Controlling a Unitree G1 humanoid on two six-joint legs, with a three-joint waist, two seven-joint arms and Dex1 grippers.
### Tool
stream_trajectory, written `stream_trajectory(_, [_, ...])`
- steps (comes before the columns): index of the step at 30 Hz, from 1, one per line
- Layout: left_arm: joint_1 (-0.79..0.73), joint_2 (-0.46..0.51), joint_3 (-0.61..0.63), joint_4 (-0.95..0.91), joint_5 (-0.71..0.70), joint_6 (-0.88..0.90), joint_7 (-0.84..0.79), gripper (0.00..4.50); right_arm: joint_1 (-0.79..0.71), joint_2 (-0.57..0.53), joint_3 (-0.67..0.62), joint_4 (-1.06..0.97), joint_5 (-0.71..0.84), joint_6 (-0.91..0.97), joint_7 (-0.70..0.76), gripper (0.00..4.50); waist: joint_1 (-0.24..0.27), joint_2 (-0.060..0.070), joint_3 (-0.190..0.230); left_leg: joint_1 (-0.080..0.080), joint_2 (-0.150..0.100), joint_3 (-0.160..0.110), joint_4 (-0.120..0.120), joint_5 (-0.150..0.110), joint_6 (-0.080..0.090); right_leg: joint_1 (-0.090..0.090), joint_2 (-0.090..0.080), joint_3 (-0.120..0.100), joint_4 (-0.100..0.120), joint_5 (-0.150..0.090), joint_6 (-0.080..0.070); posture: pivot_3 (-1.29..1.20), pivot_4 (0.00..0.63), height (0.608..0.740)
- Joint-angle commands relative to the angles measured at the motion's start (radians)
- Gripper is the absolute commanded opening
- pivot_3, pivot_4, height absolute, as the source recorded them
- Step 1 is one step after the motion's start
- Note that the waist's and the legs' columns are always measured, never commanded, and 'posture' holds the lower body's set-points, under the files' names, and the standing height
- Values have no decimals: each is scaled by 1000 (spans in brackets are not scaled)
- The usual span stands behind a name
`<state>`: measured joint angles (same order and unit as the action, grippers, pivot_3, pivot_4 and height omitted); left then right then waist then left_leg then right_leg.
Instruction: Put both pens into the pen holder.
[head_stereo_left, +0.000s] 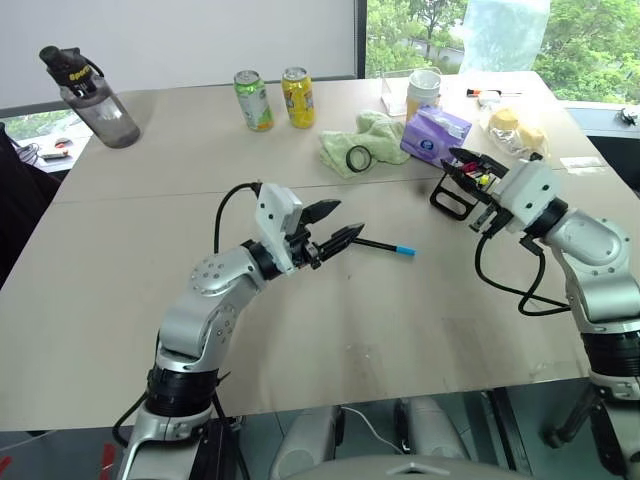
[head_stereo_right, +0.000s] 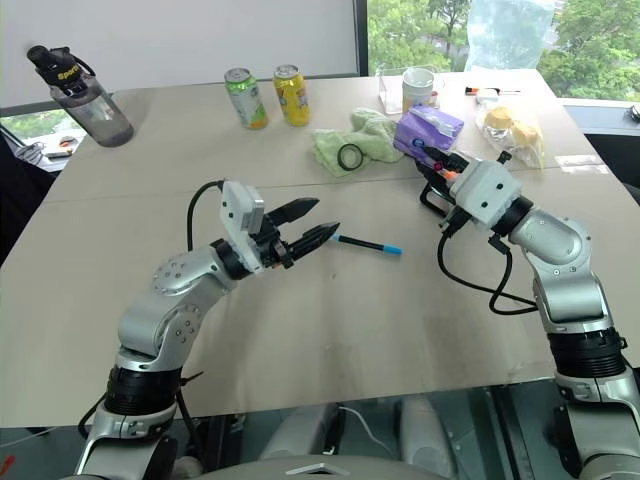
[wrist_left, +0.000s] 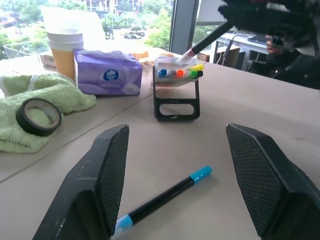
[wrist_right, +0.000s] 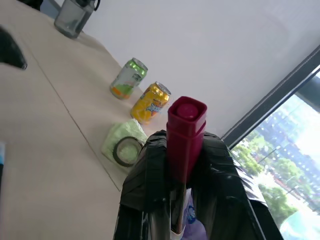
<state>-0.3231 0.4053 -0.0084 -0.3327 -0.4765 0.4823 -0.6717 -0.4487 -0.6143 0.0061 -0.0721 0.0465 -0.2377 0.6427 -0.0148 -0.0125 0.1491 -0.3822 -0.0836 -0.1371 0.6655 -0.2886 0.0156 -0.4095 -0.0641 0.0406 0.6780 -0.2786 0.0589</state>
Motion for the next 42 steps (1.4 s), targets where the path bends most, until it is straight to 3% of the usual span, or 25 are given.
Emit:
stream_trajectory(1, [-14,7,-5,-48,-6,8,7,3156,-33,-17,-3,45,-74,-128,-26,123,-1,0,0,0,0,0,0,0,0,0,0,0,0,0,0,0,150,740])
stream_trajectory(14, [4,11,-28,-93,-11,21,-8,3156,-51,-21,5,194,-197,-243,-88,123,0,0,0,0,0,1,0,0,0,0,0,1,0,0,0,0,150,740])
stream_trajectory(21, [2,17,-38,-81,2,6,-17,3156,-121,14,16,312,-183,-204,-97,123,0,0,0,0,0,1,0,0,0,0,1,1,0,0,0,0,150,740])
stream_trajectory(22, [2,16,-39,-80,3,4,-18,3185,-137,18,16,331,-184,-199,-97,1118,-1,0,0,0,0,1,0,0,0,0,1,1,0,0,0,0,150,740])
stream_trajectory(23, [1,16,-40,-79,4,3,-18,3185,-149,21,17,347,-186,-199,-98,1305,-1,0,0,0,0,1,0,0,0,0,0,1,0,0,0,0,150,740])
stream_trajectory(29, [1,13,-43,-77,5,-1,-15,3185,-186,26,18,409,-211,-223,-131,4303,-1,0,0,0,0,1,0,0,0,0,0,1,0,0,0,0,150,740])
stream_trajectory(32, [3,14,-40,-76,5,-2,-15,3185,-194,30,7,399,-197,-225,-143,4456,-1,0,0,0,0,1,1,0,0,0,0,1,0,0,0,0,150,740])
stream_trajectory(36, [13,18,-33,-75,3,-3,-14,3185,-193,76,-20,308,-67,-149,-108,4456,-5,0,0,0,1,1,1,0,0,0,1,1,1,0,0,0,150,740])
stream_trajectory(42, [87,36,32,-55,-12,-15,-6,3185,-103,115,24,51,237,222,78,4456,-3,0,0,0,1,0,1,0,0,0,0,1,0,0,0,0,150,740])
